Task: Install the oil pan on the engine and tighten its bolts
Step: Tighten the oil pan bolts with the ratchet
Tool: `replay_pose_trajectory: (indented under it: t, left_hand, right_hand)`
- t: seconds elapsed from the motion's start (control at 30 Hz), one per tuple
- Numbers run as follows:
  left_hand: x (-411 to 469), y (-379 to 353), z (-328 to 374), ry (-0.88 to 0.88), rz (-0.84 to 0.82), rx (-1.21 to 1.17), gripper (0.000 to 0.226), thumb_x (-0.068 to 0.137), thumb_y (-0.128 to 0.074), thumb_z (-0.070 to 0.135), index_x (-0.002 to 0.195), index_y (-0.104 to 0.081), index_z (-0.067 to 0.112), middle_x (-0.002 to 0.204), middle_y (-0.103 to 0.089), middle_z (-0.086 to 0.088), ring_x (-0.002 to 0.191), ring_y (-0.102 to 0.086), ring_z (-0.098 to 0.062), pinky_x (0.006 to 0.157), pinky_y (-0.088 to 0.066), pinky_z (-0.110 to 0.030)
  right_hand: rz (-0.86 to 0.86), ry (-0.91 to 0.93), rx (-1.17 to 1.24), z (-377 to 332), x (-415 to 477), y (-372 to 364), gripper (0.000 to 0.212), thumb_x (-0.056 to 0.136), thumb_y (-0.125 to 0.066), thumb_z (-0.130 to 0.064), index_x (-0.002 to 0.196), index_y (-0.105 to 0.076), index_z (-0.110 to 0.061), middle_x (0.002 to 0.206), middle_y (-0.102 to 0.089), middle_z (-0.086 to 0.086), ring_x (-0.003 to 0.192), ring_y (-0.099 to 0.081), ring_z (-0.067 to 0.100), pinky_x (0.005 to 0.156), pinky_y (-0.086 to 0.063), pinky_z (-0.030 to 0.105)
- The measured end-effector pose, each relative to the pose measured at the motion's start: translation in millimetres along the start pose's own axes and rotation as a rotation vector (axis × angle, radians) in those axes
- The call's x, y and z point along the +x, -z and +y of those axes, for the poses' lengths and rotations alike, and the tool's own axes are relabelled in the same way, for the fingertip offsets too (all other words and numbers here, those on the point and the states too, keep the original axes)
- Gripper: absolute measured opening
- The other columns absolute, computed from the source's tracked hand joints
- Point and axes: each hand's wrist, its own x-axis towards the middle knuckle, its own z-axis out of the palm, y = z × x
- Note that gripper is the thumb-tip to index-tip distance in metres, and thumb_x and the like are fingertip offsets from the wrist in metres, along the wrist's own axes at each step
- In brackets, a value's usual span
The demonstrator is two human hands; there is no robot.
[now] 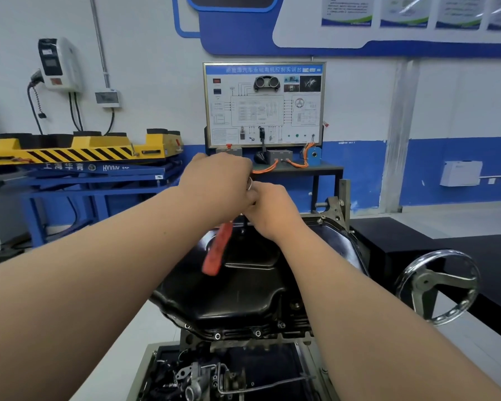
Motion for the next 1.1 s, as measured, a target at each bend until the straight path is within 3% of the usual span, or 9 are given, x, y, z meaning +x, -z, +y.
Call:
replay_pose_trajectory:
  t: [0.1,0.23,0.4,0.57,0.67,0.8,0.9,1.0,1.1]
  left_hand:
    - [-4.5,-0.4,5.2,0.104,-0.040,0.011,0.036,0.088,-0.047,0.055,0.082,-0.050,0.019,0.070,-0.045,0.003,0.069,-0.045,-0.017,0.069,-0.031,-0.034]
    - [-1.6,3.8,7.2,0.073,-0.086,0.057,0.033,0.092,-0.050,0.036,0.069,-0.035,0.019,0.065,-0.038,0.001,0.065,-0.040,-0.018,0.068,-0.028,-0.033]
    - [7.6,10.8,-0.1,-0.140,-0.114,0.220,0.015,0.095,-0.050,0.025,0.084,-0.045,0.017,0.063,-0.035,0.002,0.072,-0.043,-0.020,0.072,-0.029,-0.031]
    - [6.1,9.2,-4.5,-0.143,-0.078,0.208,0.020,0.096,-0.045,0.034,0.086,-0.046,0.017,0.063,-0.035,0.002,0.056,-0.032,-0.012,0.061,-0.025,-0.029]
    - [5.0,7.0,-4.1,-0.156,-0.096,0.182,0.018,0.097,-0.045,0.030,0.089,-0.050,0.015,0.064,-0.035,0.001,0.062,-0.039,-0.017,0.063,-0.031,-0.032]
    - [6.7,7.3,-7.3,-0.204,-0.094,0.196,0.022,0.099,-0.044,0.030,0.101,-0.056,0.012,0.064,-0.034,0.002,0.071,-0.044,-0.020,0.064,-0.034,-0.031]
    - [1.6,7.0,-12.1,-0.119,-0.099,0.072,0.028,0.096,-0.045,0.040,0.102,-0.055,0.014,0.066,-0.038,0.004,0.071,-0.047,-0.019,0.062,-0.036,-0.031]
    - [-3.7,9.3,-13.8,0.027,-0.094,-0.172,0.028,0.091,-0.053,0.040,0.094,-0.060,0.012,0.078,-0.058,-0.003,0.076,-0.058,-0.024,0.064,-0.049,-0.034]
    - [0.7,15.5,-10.5,0.071,-0.006,-0.260,0.024,0.092,-0.053,0.030,0.104,-0.060,0.010,0.093,-0.064,-0.009,0.086,-0.059,-0.027,0.074,-0.052,-0.037]
  right_hand:
    - [-0.007,-0.013,-0.025,-0.2,0.1,0.2,0.019,0.080,-0.046,-0.012,0.065,-0.049,-0.022,0.067,-0.056,-0.003,0.059,-0.050,0.016,0.050,-0.040,0.030]
    - [0.022,-0.017,0.025,1.7,-0.5,-2.5,0.012,0.079,-0.051,-0.014,0.072,-0.058,-0.019,0.070,-0.059,-0.001,0.062,-0.051,0.019,0.053,-0.044,0.033]
    - [0.047,0.002,0.079,1.9,-1.5,-1.5,0.015,0.084,-0.059,-0.022,0.072,-0.056,-0.031,0.072,-0.060,-0.010,0.062,-0.052,0.007,0.050,-0.038,0.023]
    - [0.027,0.015,0.088,3.3,-1.9,-0.7,0.019,0.085,-0.056,-0.021,0.070,-0.053,-0.033,0.071,-0.059,-0.010,0.060,-0.051,0.009,0.053,-0.043,0.028]
    - [0.038,-0.008,0.092,3.2,-1.2,-1.7,0.024,0.086,-0.056,-0.023,0.066,-0.052,-0.035,0.066,-0.058,-0.009,0.055,-0.048,0.008,0.049,-0.036,0.025]
    - [0.031,-0.014,0.086,2.5,0.3,-1.5,0.011,0.087,-0.057,-0.026,0.078,-0.060,-0.032,0.078,-0.065,-0.007,0.068,-0.057,0.010,0.057,-0.047,0.027]
    - [-0.055,-0.008,0.033,2.7,4.2,-1.1,0.005,0.087,-0.056,-0.027,0.086,-0.061,-0.029,0.086,-0.065,-0.008,0.075,-0.059,0.013,0.063,-0.050,0.029]
    - [-0.158,-0.073,-0.041,4.9,12.7,-0.3,0.021,0.088,-0.057,-0.030,0.107,-0.063,-0.025,0.097,-0.064,-0.004,0.081,-0.059,0.014,0.067,-0.050,0.031]
    - [-0.310,-0.140,-0.163,4.9,22.8,-0.5,0.031,0.088,-0.056,-0.041,0.111,-0.058,-0.020,0.109,-0.063,0.002,0.091,-0.056,0.020,0.072,-0.044,0.030]
